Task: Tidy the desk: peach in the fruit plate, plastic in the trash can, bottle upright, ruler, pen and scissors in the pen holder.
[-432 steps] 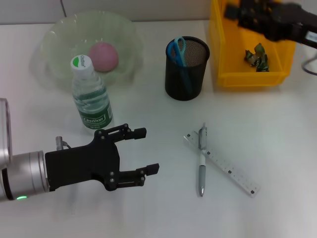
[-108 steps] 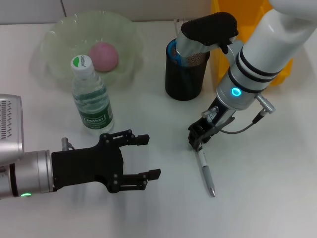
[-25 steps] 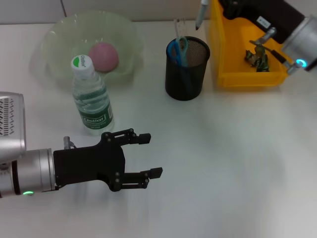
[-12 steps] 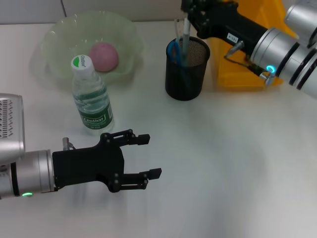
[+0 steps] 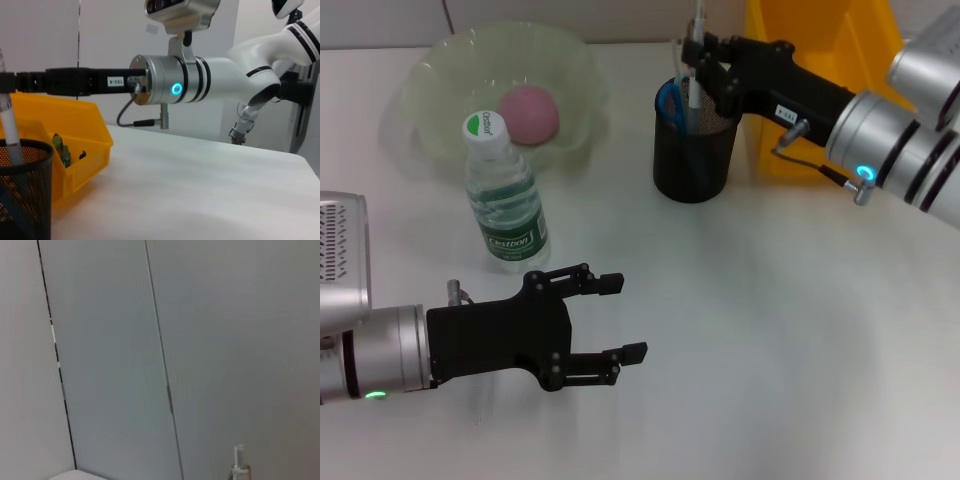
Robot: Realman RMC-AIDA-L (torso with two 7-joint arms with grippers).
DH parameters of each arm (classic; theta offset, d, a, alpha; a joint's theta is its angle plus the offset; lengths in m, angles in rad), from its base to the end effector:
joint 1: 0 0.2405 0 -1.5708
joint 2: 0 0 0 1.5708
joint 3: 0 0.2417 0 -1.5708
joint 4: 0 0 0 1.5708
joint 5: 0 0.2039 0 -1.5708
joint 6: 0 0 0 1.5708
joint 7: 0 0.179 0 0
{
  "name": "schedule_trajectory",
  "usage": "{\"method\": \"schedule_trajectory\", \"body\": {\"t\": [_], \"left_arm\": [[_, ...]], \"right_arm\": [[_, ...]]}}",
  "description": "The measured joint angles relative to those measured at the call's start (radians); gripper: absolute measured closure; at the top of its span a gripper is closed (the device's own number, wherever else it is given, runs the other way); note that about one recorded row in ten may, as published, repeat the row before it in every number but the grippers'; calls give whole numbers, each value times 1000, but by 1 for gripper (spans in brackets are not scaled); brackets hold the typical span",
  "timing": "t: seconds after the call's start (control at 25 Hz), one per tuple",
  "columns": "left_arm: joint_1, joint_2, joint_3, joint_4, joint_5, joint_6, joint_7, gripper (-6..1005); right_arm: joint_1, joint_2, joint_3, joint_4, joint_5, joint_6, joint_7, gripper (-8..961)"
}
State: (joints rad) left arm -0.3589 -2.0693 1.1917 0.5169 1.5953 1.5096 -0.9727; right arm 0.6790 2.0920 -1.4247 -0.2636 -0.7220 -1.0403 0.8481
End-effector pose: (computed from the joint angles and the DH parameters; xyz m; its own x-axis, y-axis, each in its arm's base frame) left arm -0.2402 0.2623 -0.0779 0.8377 0.1437 0.5269 0.2362 -0.9652 -0.1123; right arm 0.1796 0.4038 -0.0701 0.6641 -0.1278 -0.7366 -0.5712 -0.7224 -0.3897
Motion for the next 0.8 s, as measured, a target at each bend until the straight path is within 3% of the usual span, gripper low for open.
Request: {"method": "schedule_trajectory", "body": {"t": [0.32,0.36,0.4,0.52,0.56,0.6,0.72,0.76,0.8], "left_arm": [[0,0,0,0,-2,2,0,194],[0,0,0,0,-2,2,0,194],[0,0,-2,0,-2,2,0,194],[0,0,-5,1,-4,5,0,194],[0,1,-6,4,-6,7,0,194],[0,2,-7,6,-6,17,0,194],[1,4,-8,7,-6,43,-2,194],[4,8,-9,9,-6,61,-8,194],[4,8,-9,9,-6,61,-8,194]], "right_arm": [[-95,0,9,-54,8,-80,17,709],[-163,-3,9,-123,7,-127,51,668],[-163,-3,9,-123,7,-127,51,628],[-264,-12,7,-234,-3,-168,129,506],[-342,-20,14,-319,-47,-236,169,466],[-342,-20,14,-319,-47,-236,169,443],[-447,-31,76,-400,-182,-363,209,376],[-495,-36,154,-424,-313,-469,236,353],[-495,-36,154,-424,-313,-469,236,330]]}}
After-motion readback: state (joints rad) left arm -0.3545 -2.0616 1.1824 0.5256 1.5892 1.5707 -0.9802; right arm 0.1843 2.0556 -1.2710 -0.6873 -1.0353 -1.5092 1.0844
